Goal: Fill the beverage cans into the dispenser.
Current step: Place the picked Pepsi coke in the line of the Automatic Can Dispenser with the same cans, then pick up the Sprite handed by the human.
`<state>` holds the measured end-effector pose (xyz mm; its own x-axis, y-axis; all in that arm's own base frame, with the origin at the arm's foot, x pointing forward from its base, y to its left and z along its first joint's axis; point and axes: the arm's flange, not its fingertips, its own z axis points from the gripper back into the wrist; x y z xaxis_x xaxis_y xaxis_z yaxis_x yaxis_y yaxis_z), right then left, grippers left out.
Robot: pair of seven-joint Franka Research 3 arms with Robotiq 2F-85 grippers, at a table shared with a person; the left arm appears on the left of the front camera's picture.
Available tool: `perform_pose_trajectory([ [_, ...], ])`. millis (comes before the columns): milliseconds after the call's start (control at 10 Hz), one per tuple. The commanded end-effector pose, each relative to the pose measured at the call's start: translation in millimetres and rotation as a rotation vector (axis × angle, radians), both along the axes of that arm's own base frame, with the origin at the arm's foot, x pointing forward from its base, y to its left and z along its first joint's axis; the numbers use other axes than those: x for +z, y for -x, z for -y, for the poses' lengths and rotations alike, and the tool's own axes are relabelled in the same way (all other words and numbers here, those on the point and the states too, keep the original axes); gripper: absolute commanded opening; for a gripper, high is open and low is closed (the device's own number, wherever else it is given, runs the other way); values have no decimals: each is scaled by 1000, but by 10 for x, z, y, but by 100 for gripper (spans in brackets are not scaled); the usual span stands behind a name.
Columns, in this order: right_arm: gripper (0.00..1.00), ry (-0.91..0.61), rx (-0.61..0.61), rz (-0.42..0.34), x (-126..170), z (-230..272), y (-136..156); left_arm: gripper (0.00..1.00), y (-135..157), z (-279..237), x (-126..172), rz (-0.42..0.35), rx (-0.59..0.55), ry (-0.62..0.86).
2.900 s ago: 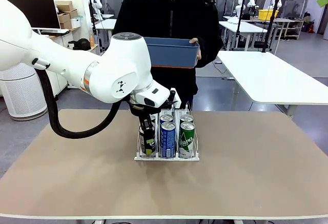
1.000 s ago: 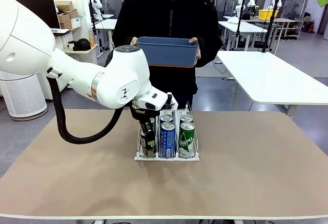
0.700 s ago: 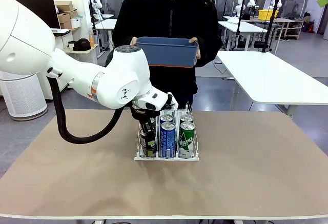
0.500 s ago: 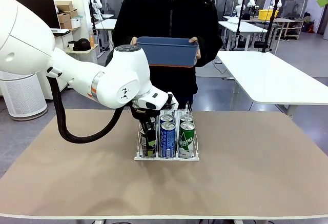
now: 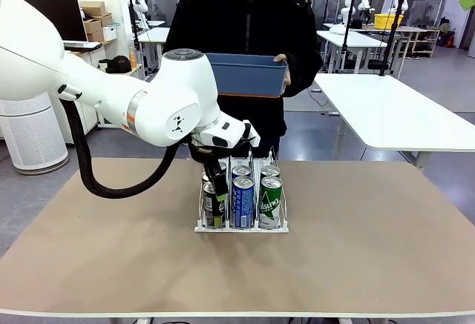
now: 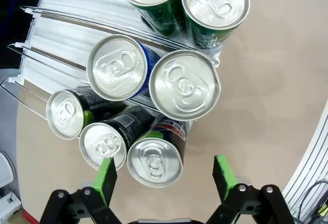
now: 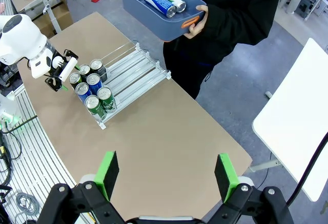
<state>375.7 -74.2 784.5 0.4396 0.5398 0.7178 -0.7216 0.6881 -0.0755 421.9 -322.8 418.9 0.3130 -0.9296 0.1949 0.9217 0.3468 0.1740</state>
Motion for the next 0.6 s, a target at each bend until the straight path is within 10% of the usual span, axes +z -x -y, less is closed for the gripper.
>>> perform_pose_trajectory([
  [0,100,-11,11,3,-15,-18,2,100,56,-22,47,6,44,-16],
  [500,100,-11,11,3,-15,-18,2,100,0,0,0,0,0,0],
])
